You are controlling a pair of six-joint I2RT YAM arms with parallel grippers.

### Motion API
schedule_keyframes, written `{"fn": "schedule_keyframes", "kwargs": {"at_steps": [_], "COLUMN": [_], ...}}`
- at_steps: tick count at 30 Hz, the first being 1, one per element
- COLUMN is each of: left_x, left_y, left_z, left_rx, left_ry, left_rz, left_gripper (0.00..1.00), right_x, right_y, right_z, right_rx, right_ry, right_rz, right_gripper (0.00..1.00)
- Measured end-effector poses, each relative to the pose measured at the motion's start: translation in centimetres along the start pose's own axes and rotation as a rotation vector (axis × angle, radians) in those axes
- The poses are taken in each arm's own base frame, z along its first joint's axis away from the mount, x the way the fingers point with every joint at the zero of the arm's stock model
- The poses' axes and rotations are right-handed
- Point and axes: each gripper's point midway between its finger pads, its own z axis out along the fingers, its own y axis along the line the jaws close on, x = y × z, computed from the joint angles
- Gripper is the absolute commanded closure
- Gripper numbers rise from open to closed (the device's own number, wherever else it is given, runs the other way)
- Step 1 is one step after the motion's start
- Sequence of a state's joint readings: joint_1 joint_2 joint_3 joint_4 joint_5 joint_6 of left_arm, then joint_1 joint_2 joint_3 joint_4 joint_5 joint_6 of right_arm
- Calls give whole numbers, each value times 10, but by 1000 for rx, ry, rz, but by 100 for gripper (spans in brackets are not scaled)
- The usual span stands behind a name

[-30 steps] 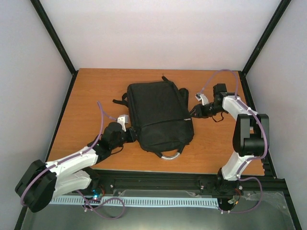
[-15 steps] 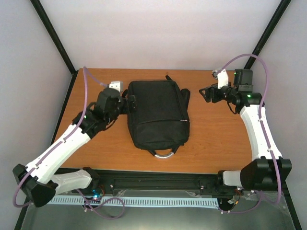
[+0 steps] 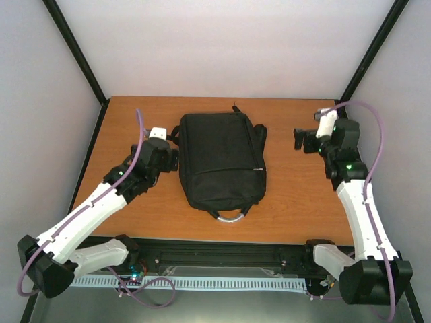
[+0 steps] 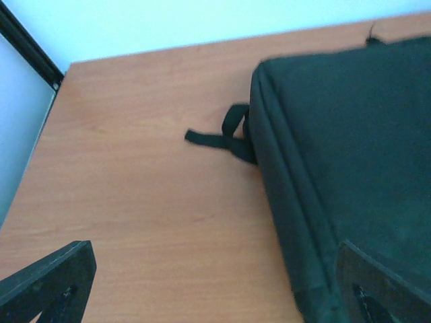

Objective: Pack the student bag
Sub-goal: Reset both arms

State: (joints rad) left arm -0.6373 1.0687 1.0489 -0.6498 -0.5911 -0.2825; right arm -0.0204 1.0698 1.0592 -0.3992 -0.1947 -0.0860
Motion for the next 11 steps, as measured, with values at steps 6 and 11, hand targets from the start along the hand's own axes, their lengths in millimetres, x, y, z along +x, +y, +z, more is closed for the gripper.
{"fn": "schedule_keyframes", "kwargs": {"at_steps": [6,11], "left_x": [30,17], "left_y": [10,12], "left_z": [8,2], "left_rx": [-11,1], "left_ry": [22,-28], "left_rz": [23,-8], "left_gripper": [0,0], "right_x": [73,53], "right_y": [-3,1], "right_z": [11,-1], "right_rx": [31,25], "right_ry": [100,0], "right_rz": [29,4], "right_gripper": [0,0]}}
